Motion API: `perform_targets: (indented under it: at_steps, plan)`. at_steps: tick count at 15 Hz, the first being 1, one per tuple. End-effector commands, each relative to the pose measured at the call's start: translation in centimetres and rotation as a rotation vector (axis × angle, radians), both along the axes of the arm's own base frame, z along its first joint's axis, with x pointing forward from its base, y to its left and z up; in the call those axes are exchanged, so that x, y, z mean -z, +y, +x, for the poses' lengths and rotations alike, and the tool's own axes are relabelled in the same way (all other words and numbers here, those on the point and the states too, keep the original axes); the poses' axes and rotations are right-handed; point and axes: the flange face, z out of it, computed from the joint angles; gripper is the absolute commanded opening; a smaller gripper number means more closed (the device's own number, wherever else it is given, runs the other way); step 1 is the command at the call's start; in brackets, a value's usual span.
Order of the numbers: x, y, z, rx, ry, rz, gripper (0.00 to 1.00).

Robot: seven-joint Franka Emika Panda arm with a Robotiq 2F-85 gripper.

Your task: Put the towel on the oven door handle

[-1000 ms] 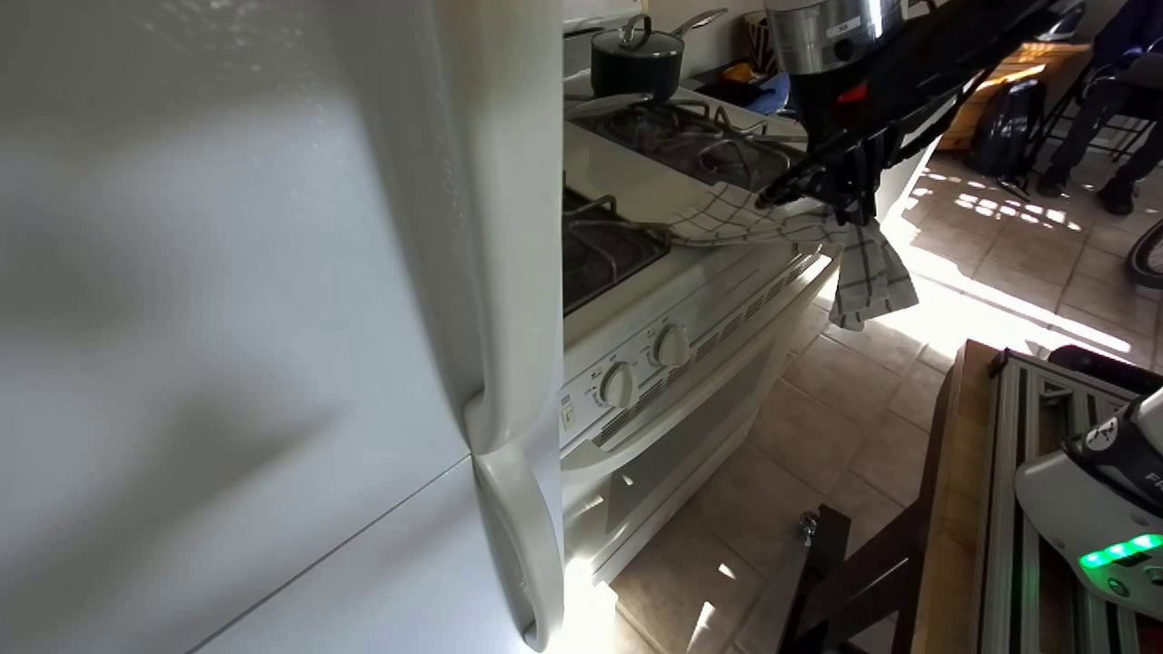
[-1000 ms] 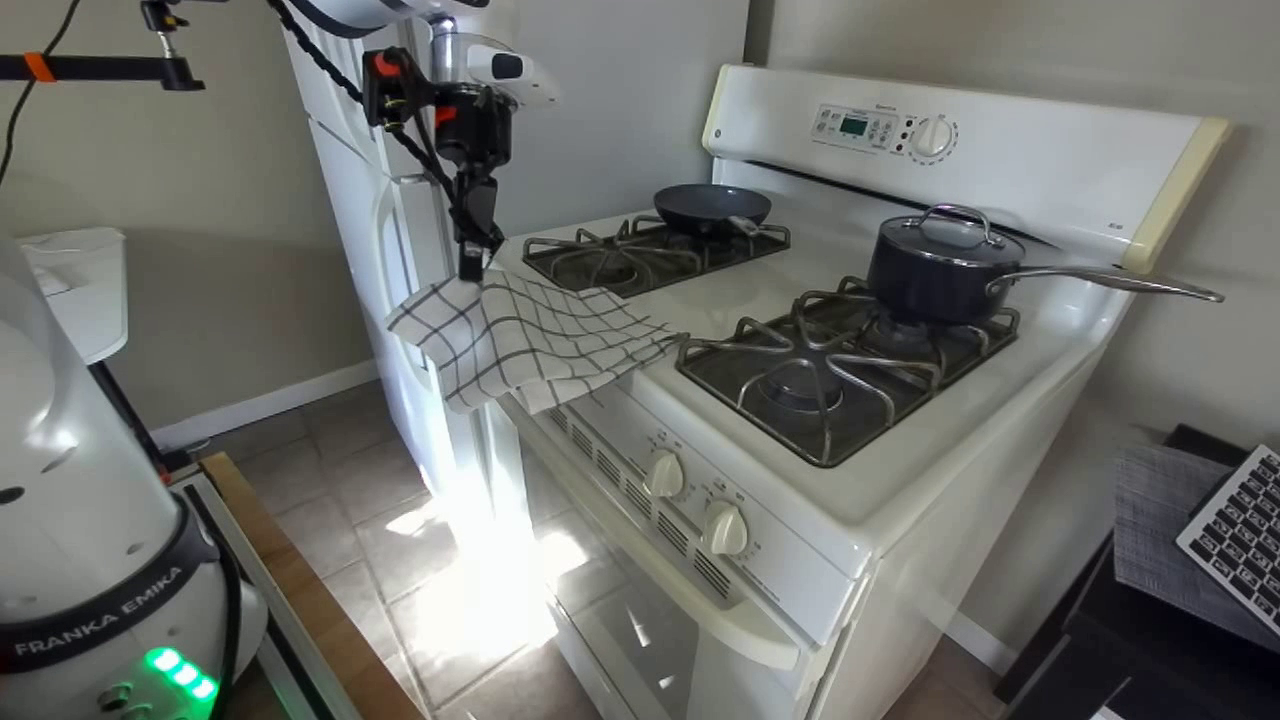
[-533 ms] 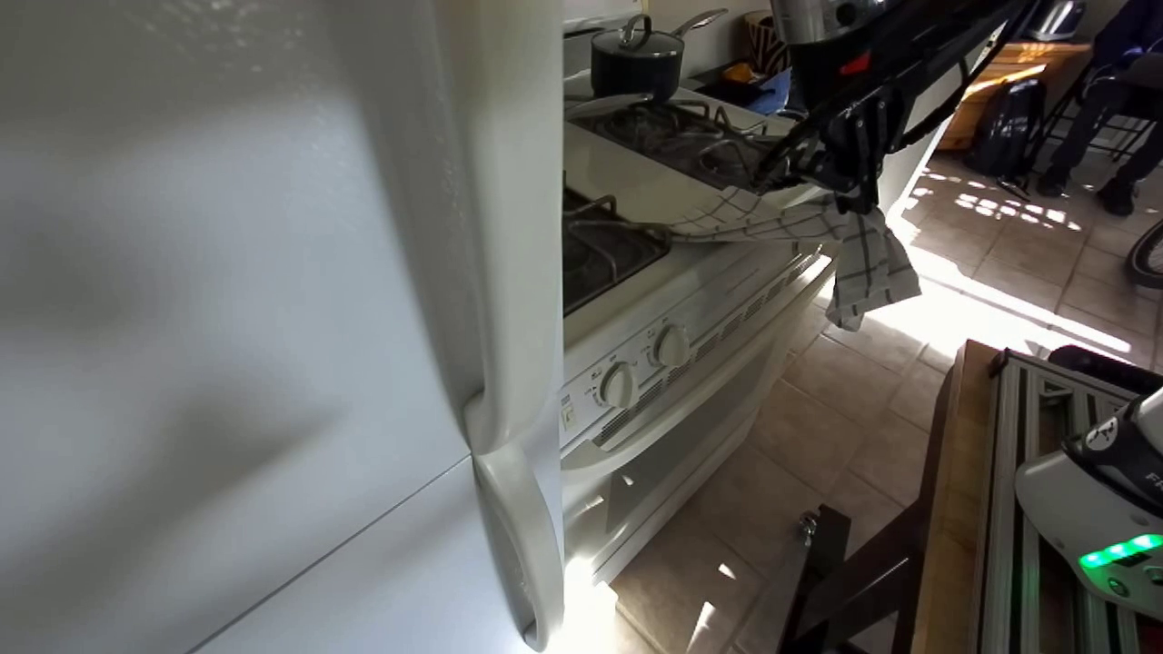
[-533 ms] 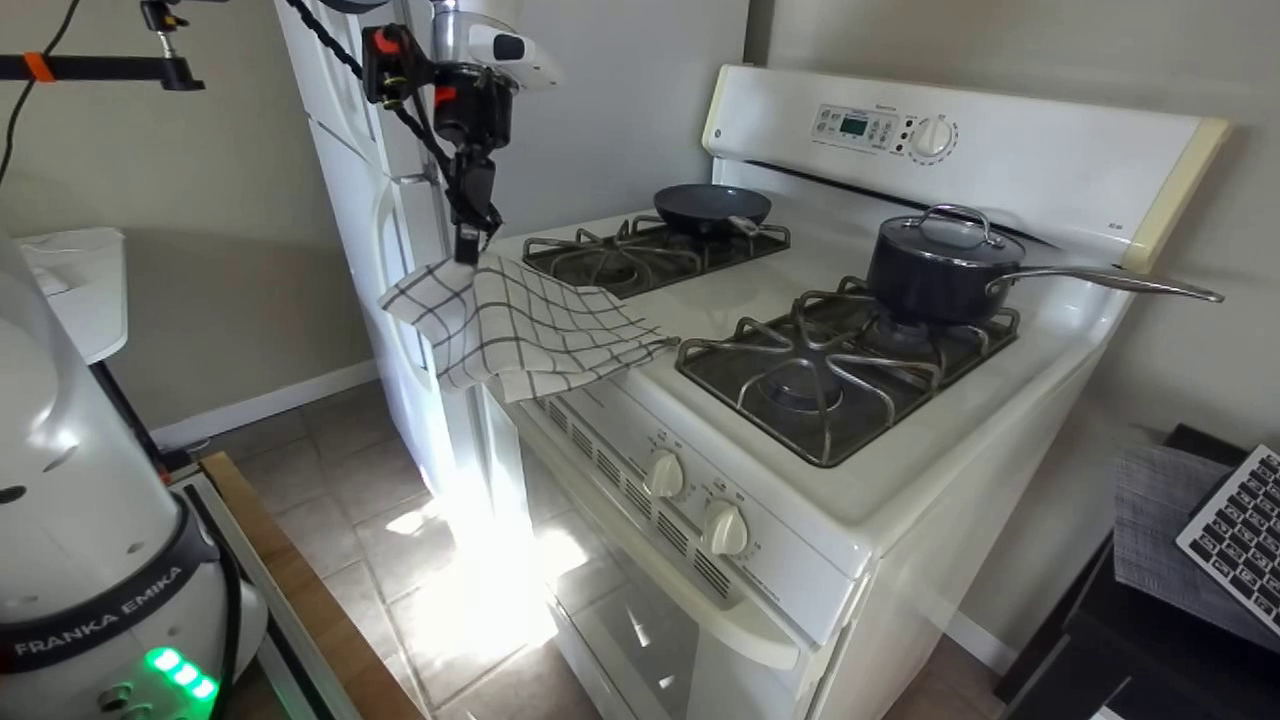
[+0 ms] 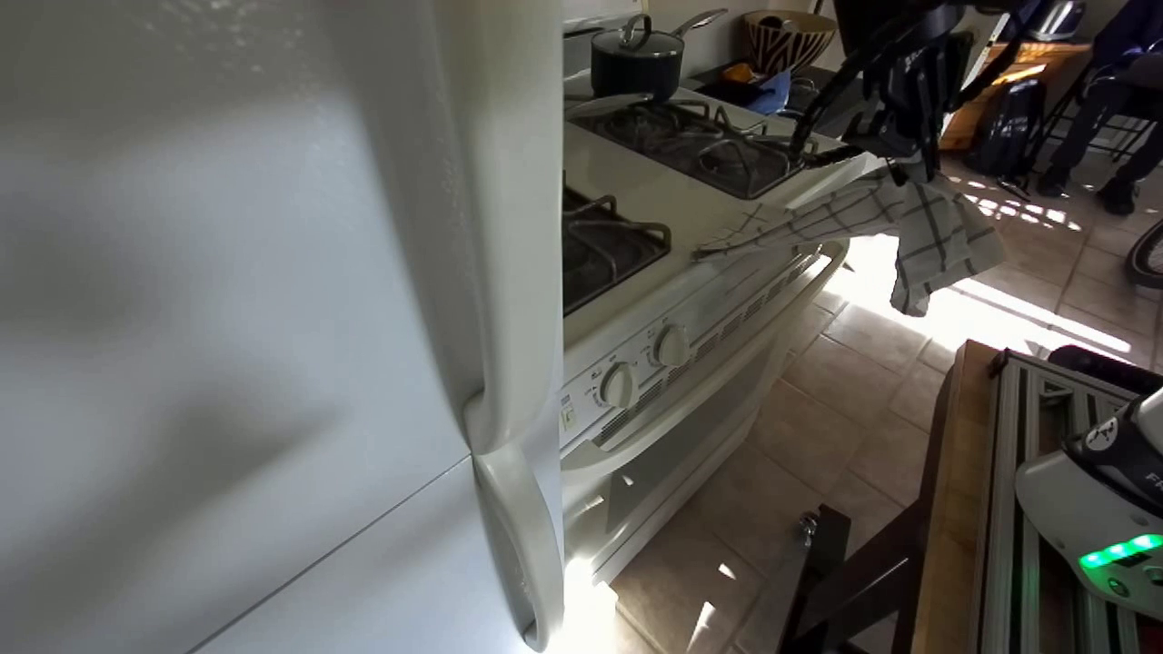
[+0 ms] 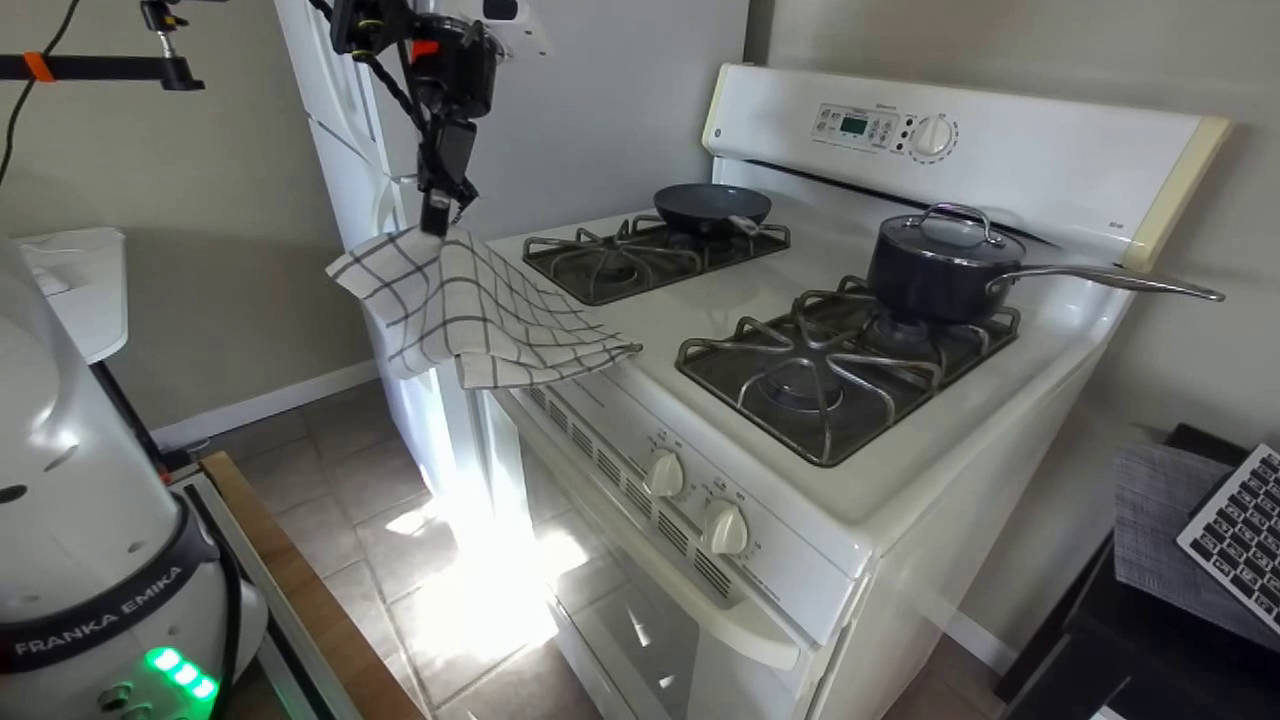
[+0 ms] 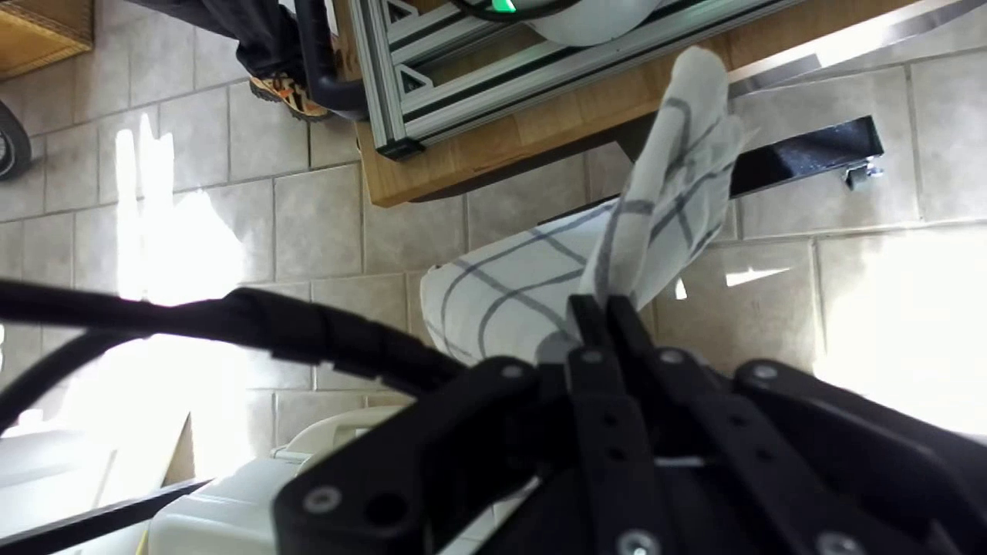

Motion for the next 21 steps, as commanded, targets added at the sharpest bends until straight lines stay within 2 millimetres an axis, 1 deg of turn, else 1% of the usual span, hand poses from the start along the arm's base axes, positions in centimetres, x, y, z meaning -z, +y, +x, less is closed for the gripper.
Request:
perform_targets:
  at_steps: [1,7,9,13,21]
  plan:
    - [-1.8,-0.5,-0.9,-0.018,0.029,0.033,0.01]
    - [-3.9,-1.1,-1.5,-0.036,0.044,0.05,0.01]
    - [-4.3,-1.2,-1.4,-0.037,0.025,0.059,0.01]
    - [-3.4,-1.7,-0.9,-0.05,-0.023,0.078,0.01]
    - [-1.5,-2.6,-0.2,-0.08,-0.058,0.087,0.01]
